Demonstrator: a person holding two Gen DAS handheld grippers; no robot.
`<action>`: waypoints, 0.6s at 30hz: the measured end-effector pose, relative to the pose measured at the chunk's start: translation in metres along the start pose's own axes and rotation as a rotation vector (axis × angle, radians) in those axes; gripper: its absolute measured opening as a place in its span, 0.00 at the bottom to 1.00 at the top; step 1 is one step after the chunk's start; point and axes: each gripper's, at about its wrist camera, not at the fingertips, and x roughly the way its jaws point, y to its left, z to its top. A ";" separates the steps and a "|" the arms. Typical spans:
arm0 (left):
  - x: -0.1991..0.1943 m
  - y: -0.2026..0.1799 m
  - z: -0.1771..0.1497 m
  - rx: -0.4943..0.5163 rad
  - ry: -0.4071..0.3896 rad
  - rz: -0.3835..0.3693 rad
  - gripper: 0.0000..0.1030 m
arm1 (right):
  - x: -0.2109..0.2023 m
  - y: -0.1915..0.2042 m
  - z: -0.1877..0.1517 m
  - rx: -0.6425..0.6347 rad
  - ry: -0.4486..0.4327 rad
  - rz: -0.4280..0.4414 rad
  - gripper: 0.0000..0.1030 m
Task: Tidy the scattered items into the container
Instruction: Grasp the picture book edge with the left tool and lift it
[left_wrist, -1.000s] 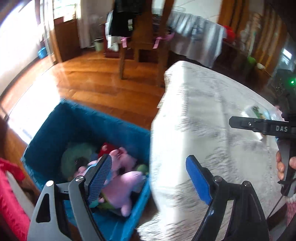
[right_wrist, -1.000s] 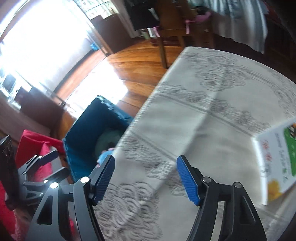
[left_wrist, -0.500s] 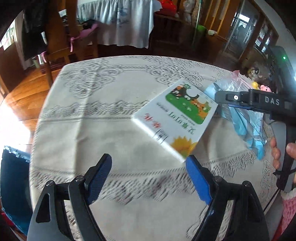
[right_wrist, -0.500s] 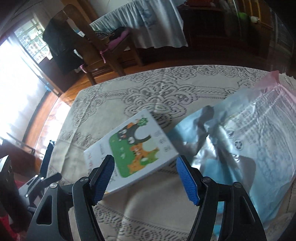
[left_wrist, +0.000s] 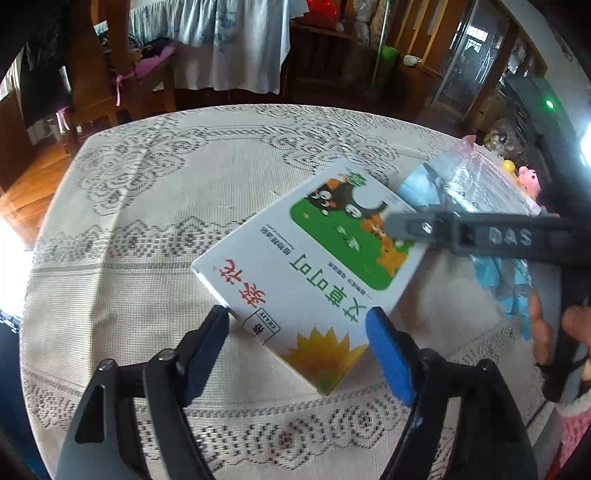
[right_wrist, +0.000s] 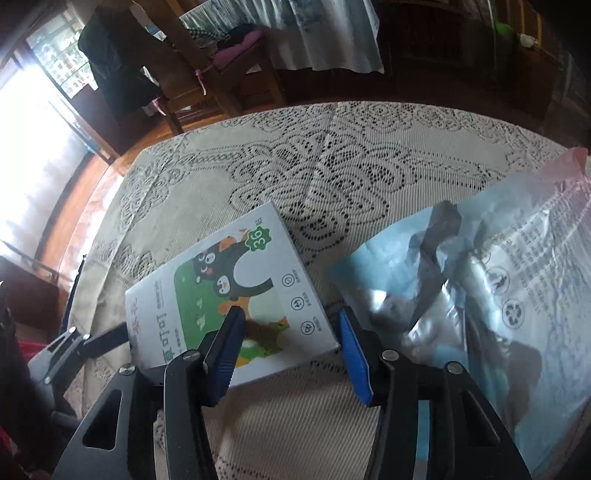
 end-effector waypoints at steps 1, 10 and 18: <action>-0.003 0.003 -0.002 -0.004 0.001 -0.006 0.61 | -0.003 0.001 -0.005 0.007 0.004 0.023 0.48; -0.010 0.022 -0.012 -0.025 0.026 -0.002 0.70 | -0.009 0.002 -0.024 0.052 -0.015 0.088 0.50; -0.007 0.020 -0.011 -0.012 0.002 -0.013 0.68 | -0.001 0.001 -0.022 0.022 -0.028 0.061 0.53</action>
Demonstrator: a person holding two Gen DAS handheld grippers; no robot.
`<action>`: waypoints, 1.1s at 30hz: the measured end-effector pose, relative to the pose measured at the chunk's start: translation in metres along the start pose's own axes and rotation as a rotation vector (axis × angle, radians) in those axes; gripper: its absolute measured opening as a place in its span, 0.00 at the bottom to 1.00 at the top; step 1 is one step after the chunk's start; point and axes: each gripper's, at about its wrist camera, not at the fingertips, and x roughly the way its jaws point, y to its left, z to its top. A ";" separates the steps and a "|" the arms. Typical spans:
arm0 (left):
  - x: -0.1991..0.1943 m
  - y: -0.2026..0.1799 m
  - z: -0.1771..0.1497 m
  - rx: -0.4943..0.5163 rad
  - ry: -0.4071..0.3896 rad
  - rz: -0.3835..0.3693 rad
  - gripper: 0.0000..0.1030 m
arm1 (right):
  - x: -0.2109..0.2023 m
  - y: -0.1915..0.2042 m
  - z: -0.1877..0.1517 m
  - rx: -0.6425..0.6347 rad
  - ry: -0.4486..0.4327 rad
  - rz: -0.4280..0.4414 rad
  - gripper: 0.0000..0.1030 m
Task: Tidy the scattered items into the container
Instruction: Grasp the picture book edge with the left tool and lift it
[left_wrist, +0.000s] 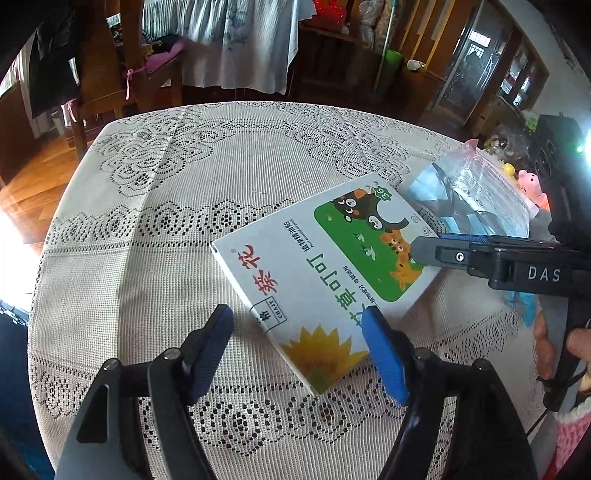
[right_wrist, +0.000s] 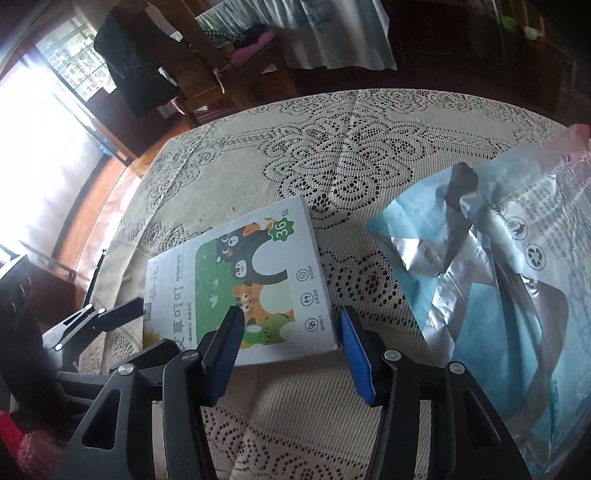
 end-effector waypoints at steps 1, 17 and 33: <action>-0.001 0.000 -0.001 0.000 -0.004 -0.015 0.60 | 0.001 0.000 0.001 0.006 -0.002 -0.003 0.53; -0.015 0.005 -0.006 -0.009 -0.018 -0.007 0.40 | -0.018 -0.001 -0.015 0.021 -0.037 0.063 0.48; -0.013 0.009 -0.018 0.014 0.000 0.038 0.80 | -0.014 -0.018 -0.029 0.106 -0.053 0.119 0.65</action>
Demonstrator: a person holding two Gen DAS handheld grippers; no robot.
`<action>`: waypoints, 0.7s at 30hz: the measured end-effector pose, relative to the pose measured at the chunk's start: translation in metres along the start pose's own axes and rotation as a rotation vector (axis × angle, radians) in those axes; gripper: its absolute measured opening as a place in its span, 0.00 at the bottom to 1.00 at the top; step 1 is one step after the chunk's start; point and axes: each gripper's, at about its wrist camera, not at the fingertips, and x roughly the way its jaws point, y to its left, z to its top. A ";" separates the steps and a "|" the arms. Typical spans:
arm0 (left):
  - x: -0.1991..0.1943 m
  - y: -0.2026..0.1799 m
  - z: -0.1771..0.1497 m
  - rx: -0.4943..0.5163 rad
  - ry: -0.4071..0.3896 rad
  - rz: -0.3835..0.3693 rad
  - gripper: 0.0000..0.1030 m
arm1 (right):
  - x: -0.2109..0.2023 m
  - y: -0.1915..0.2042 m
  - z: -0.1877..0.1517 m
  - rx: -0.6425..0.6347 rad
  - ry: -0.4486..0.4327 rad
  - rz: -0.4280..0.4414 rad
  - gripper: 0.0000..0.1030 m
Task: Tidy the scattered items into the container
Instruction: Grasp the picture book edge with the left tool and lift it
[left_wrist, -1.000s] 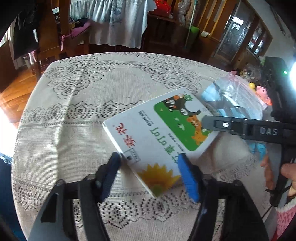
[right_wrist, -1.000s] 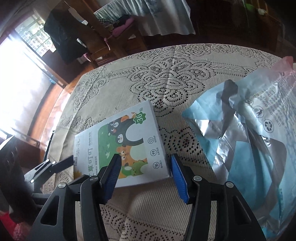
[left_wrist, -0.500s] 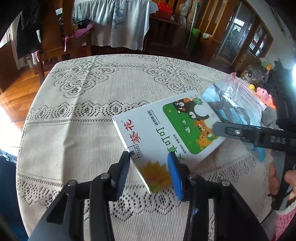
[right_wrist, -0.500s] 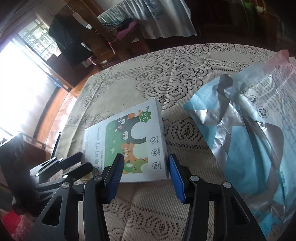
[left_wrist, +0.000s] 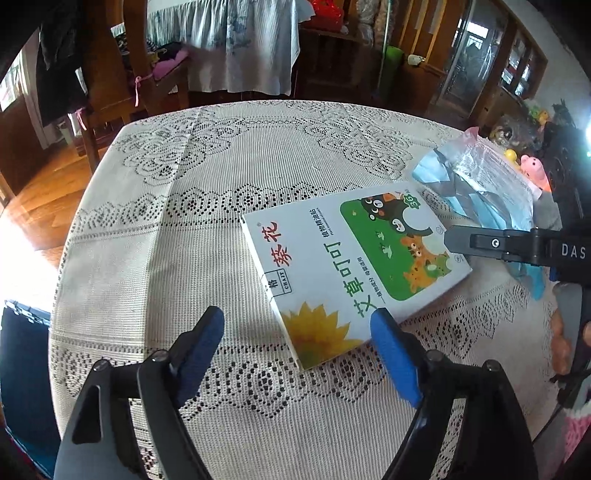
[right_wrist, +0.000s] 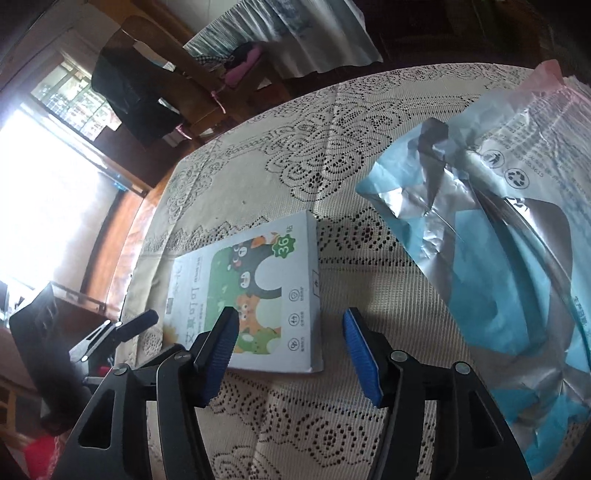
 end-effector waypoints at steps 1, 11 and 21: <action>0.001 0.002 0.000 -0.013 0.003 -0.014 0.80 | 0.002 0.003 0.000 -0.012 -0.006 0.010 0.75; -0.002 -0.011 -0.005 -0.006 -0.031 -0.051 0.53 | 0.010 0.025 -0.008 -0.074 0.007 -0.071 0.69; -0.026 -0.023 -0.004 0.055 -0.066 -0.020 0.36 | -0.048 0.028 -0.019 -0.096 -0.070 0.043 0.65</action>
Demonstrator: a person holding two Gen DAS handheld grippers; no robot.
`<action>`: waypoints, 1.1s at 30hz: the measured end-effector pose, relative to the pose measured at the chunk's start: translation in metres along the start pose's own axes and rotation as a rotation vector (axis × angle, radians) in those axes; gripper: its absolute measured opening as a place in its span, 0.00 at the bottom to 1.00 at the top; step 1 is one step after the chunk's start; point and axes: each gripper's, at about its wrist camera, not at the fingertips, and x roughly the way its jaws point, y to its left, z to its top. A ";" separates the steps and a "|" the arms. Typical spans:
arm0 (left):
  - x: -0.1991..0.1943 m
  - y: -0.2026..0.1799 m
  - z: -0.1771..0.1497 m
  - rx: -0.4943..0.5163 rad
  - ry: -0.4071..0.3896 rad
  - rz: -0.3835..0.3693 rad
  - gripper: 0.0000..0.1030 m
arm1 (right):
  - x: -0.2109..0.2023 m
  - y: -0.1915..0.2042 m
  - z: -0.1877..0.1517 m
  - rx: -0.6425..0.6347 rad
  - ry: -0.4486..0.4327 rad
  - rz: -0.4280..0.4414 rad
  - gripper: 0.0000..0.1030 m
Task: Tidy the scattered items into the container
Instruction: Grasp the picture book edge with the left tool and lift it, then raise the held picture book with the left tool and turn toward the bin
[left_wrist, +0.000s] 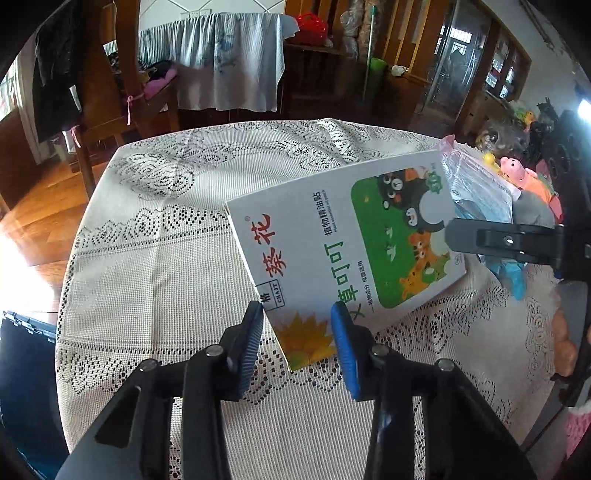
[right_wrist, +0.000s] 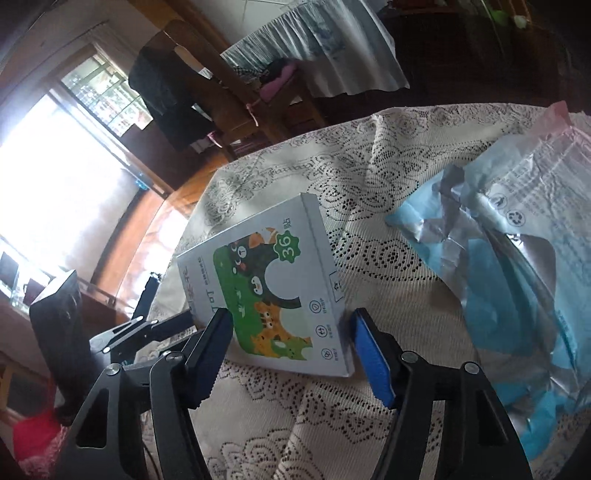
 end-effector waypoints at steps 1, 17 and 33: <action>0.000 -0.003 0.002 0.000 -0.003 -0.003 0.36 | -0.008 -0.001 -0.003 -0.008 -0.007 0.000 0.65; 0.042 -0.128 0.070 0.175 0.010 -0.098 0.35 | -0.087 -0.100 -0.014 0.185 -0.110 -0.143 0.64; 0.104 -0.129 0.079 0.079 0.140 -0.204 0.84 | -0.079 -0.131 -0.007 0.262 -0.116 -0.140 0.77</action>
